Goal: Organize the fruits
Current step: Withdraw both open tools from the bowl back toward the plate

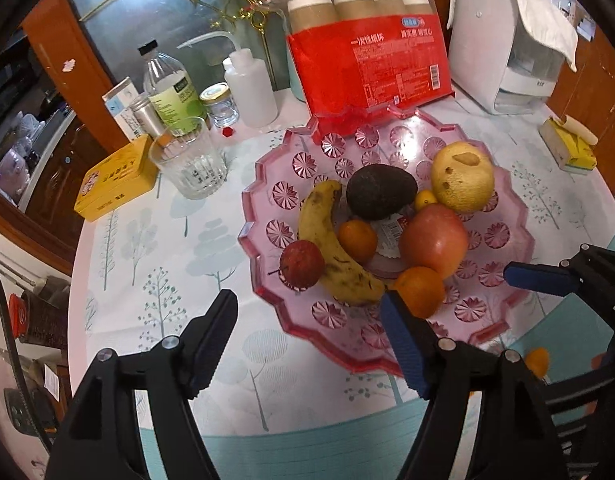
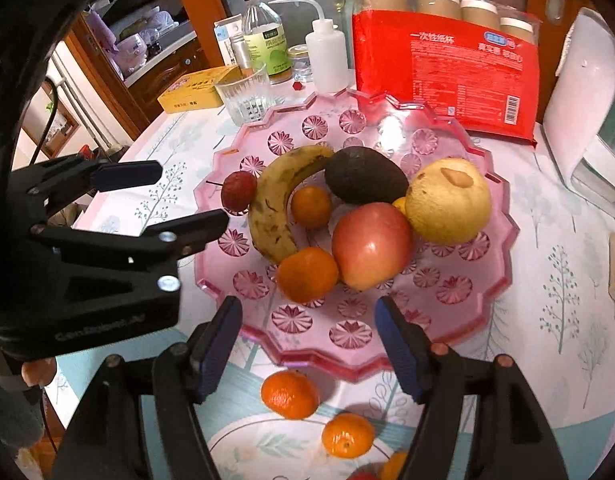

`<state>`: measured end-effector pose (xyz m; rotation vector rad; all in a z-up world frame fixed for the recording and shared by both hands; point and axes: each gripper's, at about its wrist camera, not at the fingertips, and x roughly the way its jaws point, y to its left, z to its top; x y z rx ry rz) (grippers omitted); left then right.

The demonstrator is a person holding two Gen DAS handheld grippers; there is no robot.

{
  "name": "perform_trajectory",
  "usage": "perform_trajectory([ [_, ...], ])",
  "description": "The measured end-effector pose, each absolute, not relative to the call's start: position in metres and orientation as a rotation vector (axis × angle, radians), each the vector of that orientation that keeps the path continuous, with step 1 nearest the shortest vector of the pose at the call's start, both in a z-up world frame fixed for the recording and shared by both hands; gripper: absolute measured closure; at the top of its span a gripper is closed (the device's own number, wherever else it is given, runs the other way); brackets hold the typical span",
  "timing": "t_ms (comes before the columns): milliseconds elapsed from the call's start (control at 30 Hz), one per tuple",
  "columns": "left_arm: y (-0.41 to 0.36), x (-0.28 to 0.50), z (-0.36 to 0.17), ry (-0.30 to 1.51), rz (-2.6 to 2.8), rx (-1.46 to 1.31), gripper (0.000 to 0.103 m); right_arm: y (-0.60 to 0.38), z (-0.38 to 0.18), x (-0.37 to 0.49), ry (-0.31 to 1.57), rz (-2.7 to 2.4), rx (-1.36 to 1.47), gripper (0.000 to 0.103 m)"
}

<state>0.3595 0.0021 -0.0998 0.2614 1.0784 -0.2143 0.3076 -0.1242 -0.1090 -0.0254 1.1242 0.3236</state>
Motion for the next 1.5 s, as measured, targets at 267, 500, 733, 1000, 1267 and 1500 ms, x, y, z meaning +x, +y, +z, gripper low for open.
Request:
perform_trajectory([
  [267, 0.011, 0.330, -0.061, 1.026, -0.200, 0.200, 0.025, -0.131, -0.079, 0.285, 1.061, 0.299, -0.048, 0.033],
  [500, 0.009, 0.298, -0.028, 0.965, -0.203, 0.160, 0.025, -0.146, -0.048, 0.262, 1.003, 0.253, -0.011, 0.033],
  [733, 0.004, 0.263, 0.002, 0.899, -0.214, 0.135, 0.022, -0.161, -0.023, 0.236, 0.951, 0.204, 0.014, 0.033],
  [1000, -0.004, 0.228, 0.017, 0.853, -0.224, 0.130, 0.020, -0.178, -0.006, 0.205, 0.914, 0.163, 0.009, 0.033],
  [1267, -0.015, 0.203, 0.007, 0.857, -0.246, 0.114, 0.020, -0.201, -0.008, 0.173, 0.895, 0.126, 0.019, 0.034],
  [1500, -0.020, 0.192, -0.016, 0.892, -0.252, 0.072, 0.020, -0.219, -0.021, 0.159, 0.919, 0.086, 0.054, 0.034],
])
